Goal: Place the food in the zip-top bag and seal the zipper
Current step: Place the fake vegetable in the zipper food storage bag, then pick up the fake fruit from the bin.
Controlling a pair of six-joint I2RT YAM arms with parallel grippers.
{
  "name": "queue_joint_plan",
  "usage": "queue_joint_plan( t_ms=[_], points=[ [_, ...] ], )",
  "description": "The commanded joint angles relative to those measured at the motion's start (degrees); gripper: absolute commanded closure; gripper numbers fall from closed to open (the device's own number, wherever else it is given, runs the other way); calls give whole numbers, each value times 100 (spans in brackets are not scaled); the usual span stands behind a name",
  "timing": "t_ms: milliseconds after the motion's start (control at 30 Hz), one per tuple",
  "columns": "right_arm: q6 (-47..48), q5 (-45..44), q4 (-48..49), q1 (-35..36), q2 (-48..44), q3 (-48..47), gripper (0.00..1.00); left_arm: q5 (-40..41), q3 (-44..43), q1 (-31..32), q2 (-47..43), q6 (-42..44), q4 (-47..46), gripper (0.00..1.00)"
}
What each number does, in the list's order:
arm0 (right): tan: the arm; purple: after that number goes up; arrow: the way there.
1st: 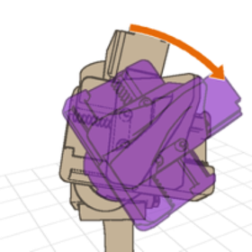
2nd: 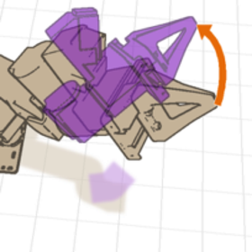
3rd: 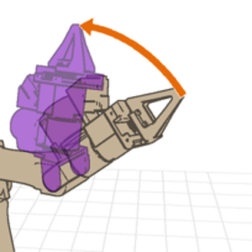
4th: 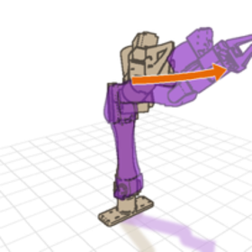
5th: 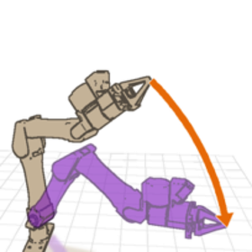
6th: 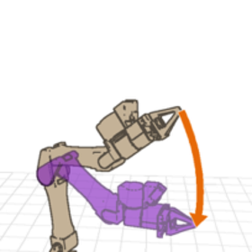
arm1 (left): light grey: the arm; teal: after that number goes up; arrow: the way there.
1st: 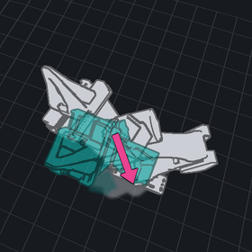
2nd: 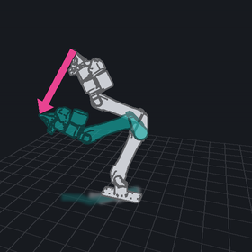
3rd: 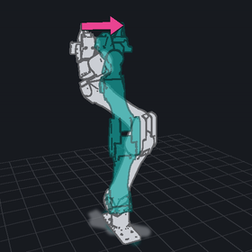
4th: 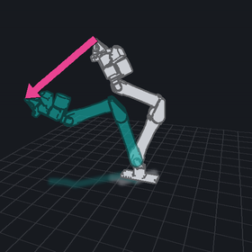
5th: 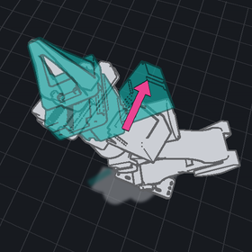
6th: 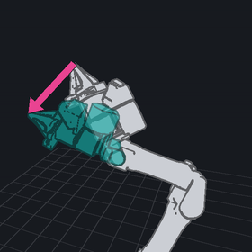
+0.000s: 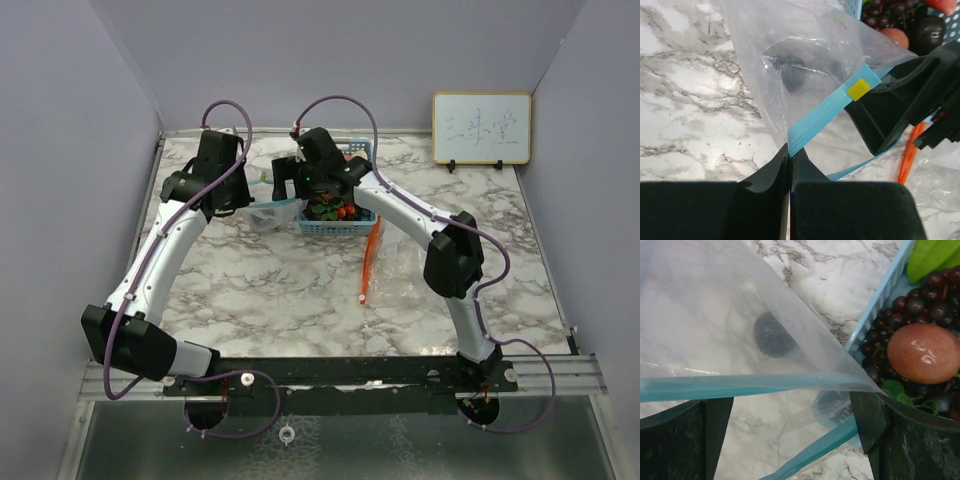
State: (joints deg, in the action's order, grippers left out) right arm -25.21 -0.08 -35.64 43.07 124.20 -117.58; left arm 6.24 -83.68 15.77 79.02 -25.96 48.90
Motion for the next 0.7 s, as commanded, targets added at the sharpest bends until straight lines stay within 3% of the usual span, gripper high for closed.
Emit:
queue_joint_plan(
  t_ms=[0,100,200,467,533,667],
  points=[
    [750,1690,1163,-97,-576,812,1,558,270,-74,-209,263,98,100],
    [974,3161,1826,-97,-884,1021,1,300,333,-79,-126,179,-283,100],
    [979,3548,2148,-107,-1207,1219,1,217,160,-74,67,117,-482,100],
    [-78,1716,2483,-594,-1908,1904,0,224,36,-74,288,178,-569,100],
    [-169,1158,2188,-721,-1835,1867,0,204,97,-74,273,182,-577,100],
    [527,202,980,-743,-997,1004,1,147,158,-74,245,229,-602,100]
  ],
)
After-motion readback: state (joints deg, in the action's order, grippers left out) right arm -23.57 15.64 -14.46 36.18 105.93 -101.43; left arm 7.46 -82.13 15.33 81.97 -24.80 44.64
